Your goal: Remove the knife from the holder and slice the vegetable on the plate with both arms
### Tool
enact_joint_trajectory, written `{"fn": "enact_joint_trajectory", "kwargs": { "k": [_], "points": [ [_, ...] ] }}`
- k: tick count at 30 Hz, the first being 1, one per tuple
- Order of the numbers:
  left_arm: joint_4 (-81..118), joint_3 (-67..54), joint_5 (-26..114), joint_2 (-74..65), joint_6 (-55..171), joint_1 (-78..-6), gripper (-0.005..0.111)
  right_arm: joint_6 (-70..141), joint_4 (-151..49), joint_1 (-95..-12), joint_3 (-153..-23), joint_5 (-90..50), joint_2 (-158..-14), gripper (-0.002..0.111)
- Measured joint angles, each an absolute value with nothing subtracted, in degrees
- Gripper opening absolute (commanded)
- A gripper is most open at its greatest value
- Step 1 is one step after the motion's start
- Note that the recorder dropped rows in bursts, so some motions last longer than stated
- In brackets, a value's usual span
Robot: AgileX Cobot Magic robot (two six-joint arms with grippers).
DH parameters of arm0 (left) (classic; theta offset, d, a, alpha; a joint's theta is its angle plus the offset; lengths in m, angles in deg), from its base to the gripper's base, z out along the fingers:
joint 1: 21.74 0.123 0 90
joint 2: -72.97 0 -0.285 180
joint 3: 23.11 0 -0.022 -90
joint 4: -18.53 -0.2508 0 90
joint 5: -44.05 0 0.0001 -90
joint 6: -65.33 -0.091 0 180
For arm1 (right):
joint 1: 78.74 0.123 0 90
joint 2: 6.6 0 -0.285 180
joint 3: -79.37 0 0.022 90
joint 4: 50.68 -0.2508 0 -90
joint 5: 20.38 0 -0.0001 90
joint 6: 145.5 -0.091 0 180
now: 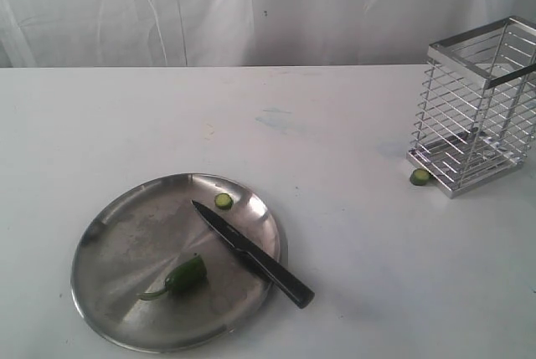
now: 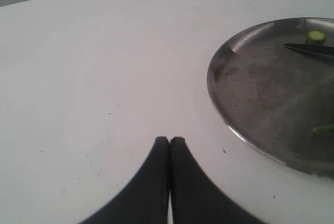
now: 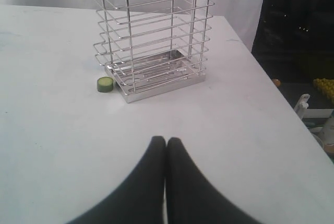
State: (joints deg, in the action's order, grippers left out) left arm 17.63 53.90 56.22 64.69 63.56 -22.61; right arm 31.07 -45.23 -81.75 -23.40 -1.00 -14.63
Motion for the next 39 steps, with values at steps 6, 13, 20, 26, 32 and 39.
{"fn": "enact_joint_trajectory", "kwargs": {
  "k": [6,13,20,26,32,39],
  "points": [
    [17.6,53.9,56.8,64.9,63.6,-22.6,0.0,31.1,-45.2,-81.8,-23.4,-1.0,-14.6,0.0],
    [17.6,53.9,57.0,64.9,63.6,-22.6,0.0,31.1,-45.2,-81.8,-23.4,-1.0,-14.6,0.0],
    [17.6,53.9,57.1,64.9,63.6,-22.6,0.0,31.1,-45.2,-81.8,-23.4,-1.0,-14.6,0.0],
    [17.6,53.9,57.1,64.9,63.6,-22.6,0.0,31.1,-45.2,-81.8,-23.4,-1.0,-14.6,0.0],
    [17.6,53.9,57.1,64.9,63.6,-22.6,0.0,31.1,-45.2,-81.8,-23.4,-1.0,-14.6,0.0],
    [17.6,53.9,57.1,64.9,63.6,-22.6,0.0,31.1,-45.2,-81.8,-23.4,-1.0,-14.6,0.0]
  ]
}}
